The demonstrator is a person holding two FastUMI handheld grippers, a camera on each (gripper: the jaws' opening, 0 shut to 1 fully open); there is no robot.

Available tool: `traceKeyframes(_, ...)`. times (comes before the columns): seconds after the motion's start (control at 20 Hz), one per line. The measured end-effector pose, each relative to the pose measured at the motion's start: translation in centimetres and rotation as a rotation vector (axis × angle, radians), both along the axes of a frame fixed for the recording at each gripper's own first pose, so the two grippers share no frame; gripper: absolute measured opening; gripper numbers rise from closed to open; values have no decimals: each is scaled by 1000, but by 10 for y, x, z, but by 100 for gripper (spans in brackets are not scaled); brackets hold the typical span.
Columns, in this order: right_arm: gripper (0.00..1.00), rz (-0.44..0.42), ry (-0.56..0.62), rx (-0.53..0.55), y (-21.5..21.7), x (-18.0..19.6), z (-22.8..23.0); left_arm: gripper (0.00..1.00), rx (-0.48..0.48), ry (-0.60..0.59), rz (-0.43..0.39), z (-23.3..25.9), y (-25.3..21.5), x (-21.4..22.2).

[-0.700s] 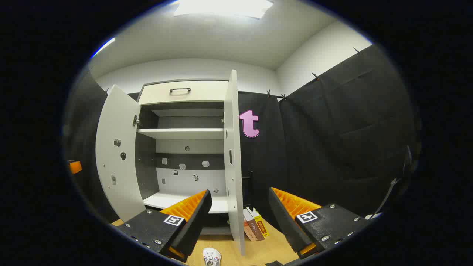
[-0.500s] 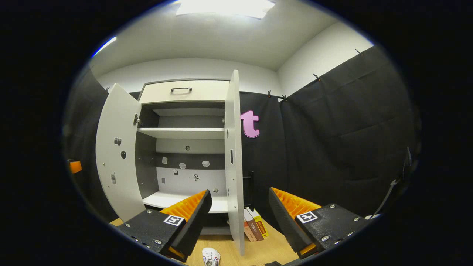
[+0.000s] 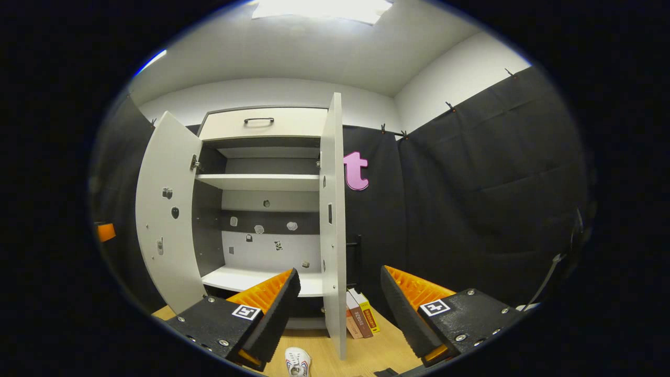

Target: Grab one shoe with the right hand and put it into the shoe cabinet, grab the other shoe with the left hand and put it into the shoe cabinet; then close the right door with the right hand and the left door with the left hand.

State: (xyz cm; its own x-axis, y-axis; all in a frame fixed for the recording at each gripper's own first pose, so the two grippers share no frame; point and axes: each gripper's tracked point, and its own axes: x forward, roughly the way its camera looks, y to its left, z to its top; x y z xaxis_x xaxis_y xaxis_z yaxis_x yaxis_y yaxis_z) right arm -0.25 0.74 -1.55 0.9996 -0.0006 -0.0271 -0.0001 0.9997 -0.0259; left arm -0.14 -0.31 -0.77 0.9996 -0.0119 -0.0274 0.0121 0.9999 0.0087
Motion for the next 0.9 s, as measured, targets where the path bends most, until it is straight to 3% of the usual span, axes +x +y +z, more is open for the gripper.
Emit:
traceKeyframes(0.2, 95, 20, 55, -5, 17, 5, -33, 96, -1, 9, -1, -3, 1, 0)
traceKeyframes(0.55, 95, 69, 236, -87, 48, 15, -138, 96, 4, 15, -17, -9, -2, 0)
traceKeyframes(0.9, 94, 119, 424, -74, 72, 17, -249, 96, 5, 47, 4, -18, 7, -1)
